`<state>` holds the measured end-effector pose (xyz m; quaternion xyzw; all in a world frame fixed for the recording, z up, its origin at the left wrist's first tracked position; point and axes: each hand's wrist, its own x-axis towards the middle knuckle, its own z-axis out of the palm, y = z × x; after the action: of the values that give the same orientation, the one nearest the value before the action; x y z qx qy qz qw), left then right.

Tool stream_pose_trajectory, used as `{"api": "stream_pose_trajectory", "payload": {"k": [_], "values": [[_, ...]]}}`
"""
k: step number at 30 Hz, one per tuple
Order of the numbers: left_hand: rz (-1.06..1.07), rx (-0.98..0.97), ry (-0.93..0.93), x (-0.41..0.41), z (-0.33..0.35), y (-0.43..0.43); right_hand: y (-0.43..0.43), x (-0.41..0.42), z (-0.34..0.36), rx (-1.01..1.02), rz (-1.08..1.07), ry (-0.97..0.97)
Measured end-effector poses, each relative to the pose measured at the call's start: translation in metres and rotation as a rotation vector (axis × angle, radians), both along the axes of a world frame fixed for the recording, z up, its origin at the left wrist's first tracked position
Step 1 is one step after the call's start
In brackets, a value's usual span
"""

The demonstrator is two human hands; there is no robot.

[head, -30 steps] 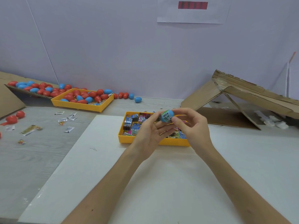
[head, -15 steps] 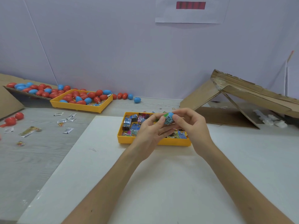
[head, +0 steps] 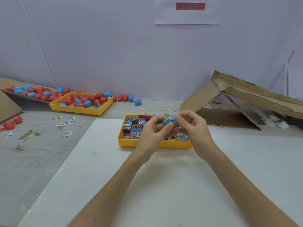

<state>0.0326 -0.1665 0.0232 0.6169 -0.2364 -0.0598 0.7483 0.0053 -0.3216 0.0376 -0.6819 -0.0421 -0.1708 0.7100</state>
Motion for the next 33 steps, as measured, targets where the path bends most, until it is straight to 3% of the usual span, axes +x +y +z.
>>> {"api": "stream_pose_trajectory", "payload": {"k": [33], "values": [[0.08,0.11,-0.121,-0.003,0.0011,-0.0001,0.0008,-0.0051,0.0077,0.182,0.194,0.113]]}}
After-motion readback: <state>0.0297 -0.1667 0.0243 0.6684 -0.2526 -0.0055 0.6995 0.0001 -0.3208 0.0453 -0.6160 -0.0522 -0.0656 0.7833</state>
